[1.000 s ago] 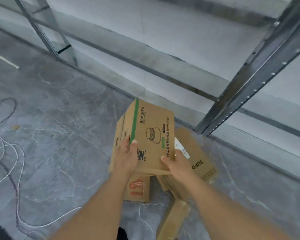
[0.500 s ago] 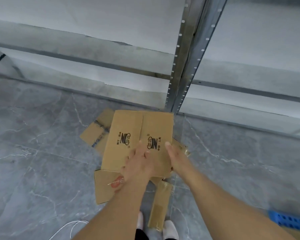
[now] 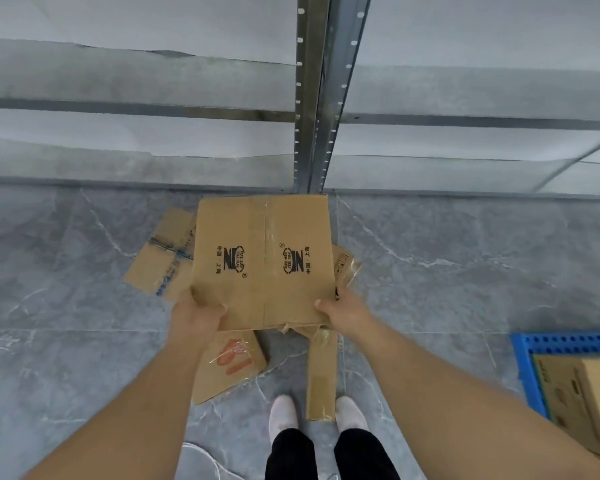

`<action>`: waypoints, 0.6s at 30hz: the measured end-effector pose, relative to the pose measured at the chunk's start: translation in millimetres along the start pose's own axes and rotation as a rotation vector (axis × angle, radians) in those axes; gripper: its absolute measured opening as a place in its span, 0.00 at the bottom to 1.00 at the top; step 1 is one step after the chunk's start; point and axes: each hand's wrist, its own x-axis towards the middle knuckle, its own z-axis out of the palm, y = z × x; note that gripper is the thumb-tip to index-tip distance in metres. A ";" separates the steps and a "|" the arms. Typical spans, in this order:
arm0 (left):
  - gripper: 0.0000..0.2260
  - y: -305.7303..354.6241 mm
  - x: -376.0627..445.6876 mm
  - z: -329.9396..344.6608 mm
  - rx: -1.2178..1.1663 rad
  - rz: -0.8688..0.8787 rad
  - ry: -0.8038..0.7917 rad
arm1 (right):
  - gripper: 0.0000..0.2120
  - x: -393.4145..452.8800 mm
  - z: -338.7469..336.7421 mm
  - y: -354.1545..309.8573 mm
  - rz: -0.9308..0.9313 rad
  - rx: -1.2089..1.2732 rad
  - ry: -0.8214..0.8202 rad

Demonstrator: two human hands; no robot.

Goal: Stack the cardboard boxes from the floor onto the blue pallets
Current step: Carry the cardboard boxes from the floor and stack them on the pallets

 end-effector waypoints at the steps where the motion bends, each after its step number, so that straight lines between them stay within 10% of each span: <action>1: 0.23 0.5 -1.7 -0.7 -0.033 0.028 0.013 | 0.22 -4.5 -1.2 2.3 -0.012 0.054 0.018; 8: 0.13 34.7 -50.7 -9.1 -0.186 0.175 -0.189 | 0.18 -58.9 -49.6 9.4 -0.069 0.225 0.177; 18: 0.31 73.4 -176.1 45.0 0.032 0.458 -0.550 | 0.16 -211.1 -126.3 102.9 -0.048 0.476 0.565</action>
